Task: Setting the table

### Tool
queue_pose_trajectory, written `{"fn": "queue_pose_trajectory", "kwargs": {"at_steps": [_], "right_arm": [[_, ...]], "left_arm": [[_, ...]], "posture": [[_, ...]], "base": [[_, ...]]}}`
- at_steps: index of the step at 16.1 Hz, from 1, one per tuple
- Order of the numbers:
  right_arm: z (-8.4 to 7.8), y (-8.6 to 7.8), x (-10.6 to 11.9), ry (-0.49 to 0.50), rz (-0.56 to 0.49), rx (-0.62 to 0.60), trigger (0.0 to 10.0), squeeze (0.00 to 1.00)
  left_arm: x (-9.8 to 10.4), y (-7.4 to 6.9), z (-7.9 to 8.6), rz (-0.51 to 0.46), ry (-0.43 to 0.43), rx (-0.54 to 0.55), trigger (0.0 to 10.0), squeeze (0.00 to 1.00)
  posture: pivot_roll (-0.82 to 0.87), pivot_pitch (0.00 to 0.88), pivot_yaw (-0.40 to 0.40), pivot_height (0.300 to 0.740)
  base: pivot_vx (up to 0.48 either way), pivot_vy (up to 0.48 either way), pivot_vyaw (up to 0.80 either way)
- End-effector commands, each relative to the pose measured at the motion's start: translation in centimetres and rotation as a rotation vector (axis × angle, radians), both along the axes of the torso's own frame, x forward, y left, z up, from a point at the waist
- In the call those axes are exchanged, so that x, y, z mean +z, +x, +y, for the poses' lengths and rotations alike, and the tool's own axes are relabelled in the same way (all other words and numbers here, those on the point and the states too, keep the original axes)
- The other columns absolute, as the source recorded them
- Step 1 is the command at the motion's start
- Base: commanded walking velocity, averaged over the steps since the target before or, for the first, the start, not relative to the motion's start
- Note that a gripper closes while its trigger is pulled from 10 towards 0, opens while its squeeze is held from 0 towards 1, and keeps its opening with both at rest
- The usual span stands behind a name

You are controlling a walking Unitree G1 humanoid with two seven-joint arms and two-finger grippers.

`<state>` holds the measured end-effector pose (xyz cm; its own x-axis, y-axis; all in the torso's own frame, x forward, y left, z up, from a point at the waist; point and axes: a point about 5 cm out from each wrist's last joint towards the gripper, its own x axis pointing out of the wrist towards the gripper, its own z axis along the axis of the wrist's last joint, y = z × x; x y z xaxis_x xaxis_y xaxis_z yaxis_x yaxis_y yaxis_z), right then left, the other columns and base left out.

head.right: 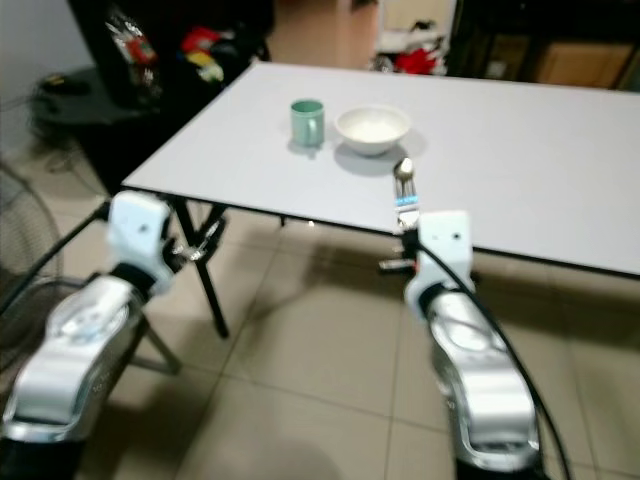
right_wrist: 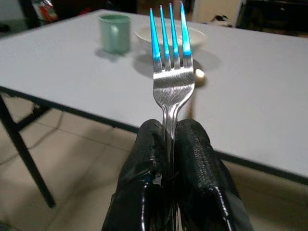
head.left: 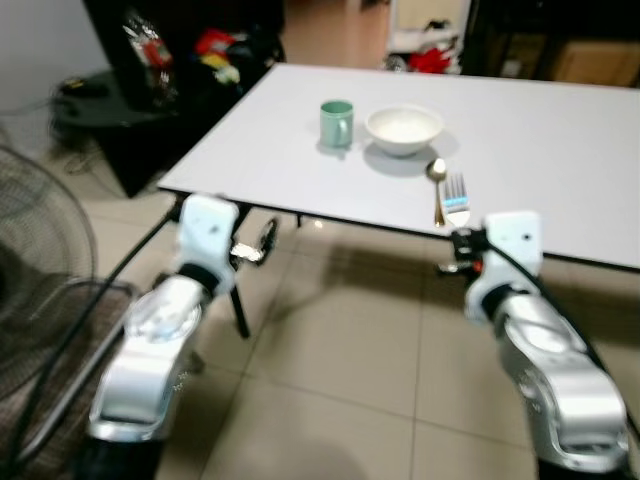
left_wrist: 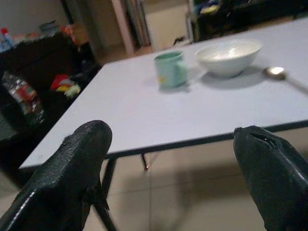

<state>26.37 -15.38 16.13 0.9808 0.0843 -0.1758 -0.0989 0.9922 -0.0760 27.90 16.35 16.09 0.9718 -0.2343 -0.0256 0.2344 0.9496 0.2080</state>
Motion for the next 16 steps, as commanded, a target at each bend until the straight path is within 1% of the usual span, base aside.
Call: {"fn": "queue_pose_trajectory", "kwargs": {"at_steps": [1,3,4,5,8,9,10,11,12,13,15,16], "right_arm": [[0.4,0.2,0.5,0.010,-0.023,0.022,10.0,0.00],[0.3,0.0,0.0,0.004,-0.014,0.022,10.0,0.00],[0.4,0.0,0.1,0.020,-0.023,0.028,10.0,0.00],[0.3,0.0,-0.2,0.013,-0.013,0.025,10.0,0.00],[0.4,-0.2,0.1,0.029,-0.017,0.028,10.0,0.00],[0.3,-0.2,-0.1,0.027,-0.017,0.028,10.0,0.00],[-0.3,-0.6,-0.4,0.023,-0.009,0.017,10.0,0.00],[-0.7,-1.2,-0.3,0.027,-0.016,0.019,10.0,0.00],[-0.9,-1.4,-0.6,0.034,-0.015,0.021,10.0,0.00],[-1.1,-1.5,-0.9,0.019,-0.006,0.008,10.0,0.00],[-0.9,-1.3,-0.4,0.034,-0.020,-0.004,10.0,0.00],[-1.0,-1.3,-0.1,0.036,-0.032,-0.011,10.0,0.00]], "left_arm": [[0.2,0.0,0.1,-0.005,0.000,0.001,10.0,0.00],[0.2,-0.2,-0.2,-0.001,-0.007,-0.014,10.0,0.00],[0.4,-0.2,-0.3,-0.003,-0.016,-0.018,10.0,0.00],[0.2,-0.1,-0.2,0.000,-0.015,-0.010,10.0,0.00],[0.2,-0.4,0.2,0.002,-0.042,0.018,10.0,0.00],[0.0,-0.5,0.0,0.007,-0.041,0.015,10.0,0.00],[-0.2,-0.7,-0.3,0.013,-0.044,0.010,10.0,0.00],[0.0,-0.6,-0.2,0.010,-0.055,0.014,10.0,0.00],[-0.1,-0.4,-0.2,0.010,-0.049,0.012,10.0,0.00],[-0.1,-0.3,-0.2,0.009,-0.043,0.011,10.0,0.00],[0.1,-0.4,0.1,0.006,-0.050,0.019,10.0,0.00],[-0.1,-0.5,-0.1,0.013,-0.048,0.011,10.0,0.00]], "posture": [[0.07,0.000,0.057,0.740],[0.07,0.000,0.068,0.740],[0.07,0.000,0.069,0.740],[0.07,0.000,0.047,0.740],[0.07,0.000,0.053,0.740],[0.08,0.000,0.052,0.740],[0.07,0.000,0.052,0.740],[0.07,0.000,0.056,0.740],[0.08,0.000,0.053,0.740],[0.07,0.000,0.045,0.740],[0.05,0.000,0.059,0.740],[0.05,0.000,0.064,0.740]], "base": [[0.349,0.000,0.00],[0.349,0.000,0.00],[0.349,0.000,0.00],[0.349,0.000,0.00],[0.349,0.000,0.00],[0.352,0.000,0.00],[0.345,0.000,0.00],[0.349,0.000,0.00],[0.349,0.000,0.00],[0.349,0.000,0.00],[0.349,0.000,0.00],[0.349,0.000,0.00]]}}
